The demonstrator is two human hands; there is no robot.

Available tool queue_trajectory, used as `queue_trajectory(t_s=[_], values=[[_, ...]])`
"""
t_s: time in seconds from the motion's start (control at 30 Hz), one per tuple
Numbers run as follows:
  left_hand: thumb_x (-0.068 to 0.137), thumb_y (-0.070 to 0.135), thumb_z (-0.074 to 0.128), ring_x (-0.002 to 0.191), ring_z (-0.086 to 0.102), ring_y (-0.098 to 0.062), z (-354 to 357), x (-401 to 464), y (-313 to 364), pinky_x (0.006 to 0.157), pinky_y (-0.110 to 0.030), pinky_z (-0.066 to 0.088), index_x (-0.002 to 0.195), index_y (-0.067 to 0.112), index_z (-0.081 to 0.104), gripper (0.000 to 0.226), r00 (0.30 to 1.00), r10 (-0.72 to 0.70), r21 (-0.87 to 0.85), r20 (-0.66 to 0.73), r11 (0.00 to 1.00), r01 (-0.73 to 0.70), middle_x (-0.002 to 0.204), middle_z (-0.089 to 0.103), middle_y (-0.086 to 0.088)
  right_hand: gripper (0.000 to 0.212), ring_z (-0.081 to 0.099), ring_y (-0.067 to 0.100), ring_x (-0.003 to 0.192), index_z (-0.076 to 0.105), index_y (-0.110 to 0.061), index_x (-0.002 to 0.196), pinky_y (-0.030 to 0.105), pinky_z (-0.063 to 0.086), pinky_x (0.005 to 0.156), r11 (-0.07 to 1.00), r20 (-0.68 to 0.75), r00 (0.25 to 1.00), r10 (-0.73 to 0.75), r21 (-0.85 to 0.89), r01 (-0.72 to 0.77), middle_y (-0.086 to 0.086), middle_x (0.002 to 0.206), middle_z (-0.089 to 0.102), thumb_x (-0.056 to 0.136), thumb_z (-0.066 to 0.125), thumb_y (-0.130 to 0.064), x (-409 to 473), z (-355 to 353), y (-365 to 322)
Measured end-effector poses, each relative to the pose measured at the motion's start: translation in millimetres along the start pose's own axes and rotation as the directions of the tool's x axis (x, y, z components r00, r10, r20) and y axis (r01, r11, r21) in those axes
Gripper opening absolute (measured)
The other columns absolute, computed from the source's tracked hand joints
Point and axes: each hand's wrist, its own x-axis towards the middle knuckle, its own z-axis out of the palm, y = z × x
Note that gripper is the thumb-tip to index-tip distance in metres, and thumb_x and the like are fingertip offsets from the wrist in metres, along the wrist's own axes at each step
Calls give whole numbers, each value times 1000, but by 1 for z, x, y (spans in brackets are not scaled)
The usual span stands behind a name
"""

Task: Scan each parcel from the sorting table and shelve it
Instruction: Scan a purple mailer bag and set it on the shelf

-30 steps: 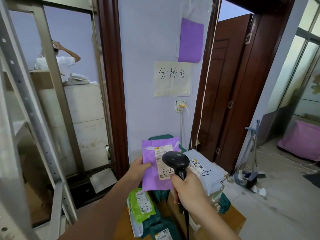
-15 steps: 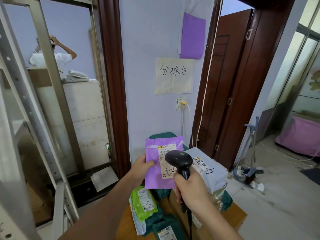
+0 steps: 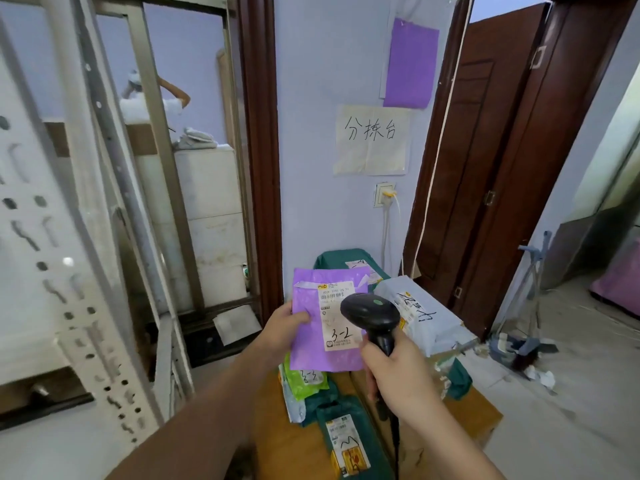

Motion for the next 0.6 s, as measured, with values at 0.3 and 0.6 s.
queue_trajectory(t_s=[0.3,0.6], values=[[86,13,67,106,73,-40,-9,-150,-26,102,-62,53,119,9,70,34,955,-52,-117,-291,993,19,111,77,-17,10,55,20,46,55,-17,87,41,52,57,992,305,945,-122,75,103,5,52,54,96,57,-19,-97,-14,5],[96,5,54,104,74,-37,-54,-315,-31,91,-51,59,127,6,64,32,857,24,-124,-514,987,-102,117,76,-17,16,52,20,43,55,-12,87,40,50,54,969,513,823,-243,158,188,5,49,52,99,58,-23,-187,18,-32]])
